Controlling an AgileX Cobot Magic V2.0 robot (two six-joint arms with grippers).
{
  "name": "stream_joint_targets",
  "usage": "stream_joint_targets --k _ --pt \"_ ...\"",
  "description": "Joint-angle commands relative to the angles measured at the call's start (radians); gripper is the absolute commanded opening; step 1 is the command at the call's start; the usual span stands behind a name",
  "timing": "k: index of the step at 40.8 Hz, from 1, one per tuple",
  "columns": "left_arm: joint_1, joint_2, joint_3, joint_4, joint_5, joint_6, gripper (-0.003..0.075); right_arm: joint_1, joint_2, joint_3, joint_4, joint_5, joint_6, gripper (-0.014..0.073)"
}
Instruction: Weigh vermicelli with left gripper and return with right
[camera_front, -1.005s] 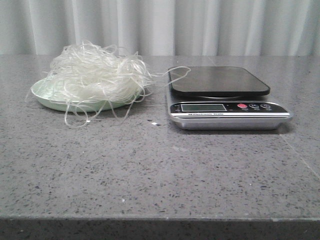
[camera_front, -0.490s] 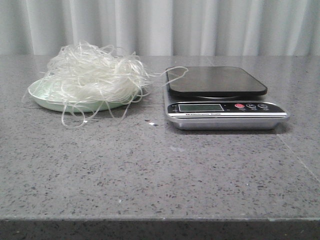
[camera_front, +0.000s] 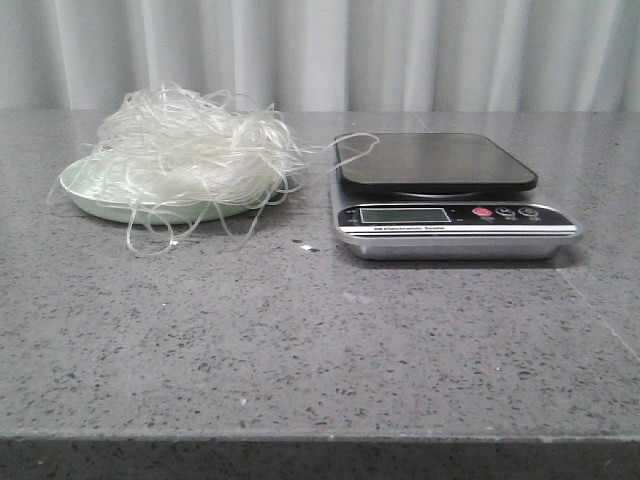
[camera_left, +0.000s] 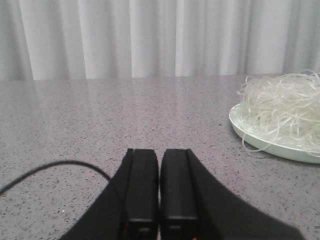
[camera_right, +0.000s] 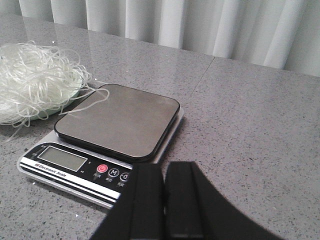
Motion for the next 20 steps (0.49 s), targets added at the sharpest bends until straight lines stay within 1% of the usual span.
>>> stream_joint_targets --k 1,20 --pt "-0.007 -0.022 0.008 -0.006 -0.072 -0.008 0.0137 -0.003 0.005 -0.028 0.005 -0.075 -0.001 0.015" --pt "-0.007 -0.022 0.008 -0.007 -0.066 -0.008 0.0137 -0.003 0.005 -0.028 0.005 -0.075 -0.001 0.015"
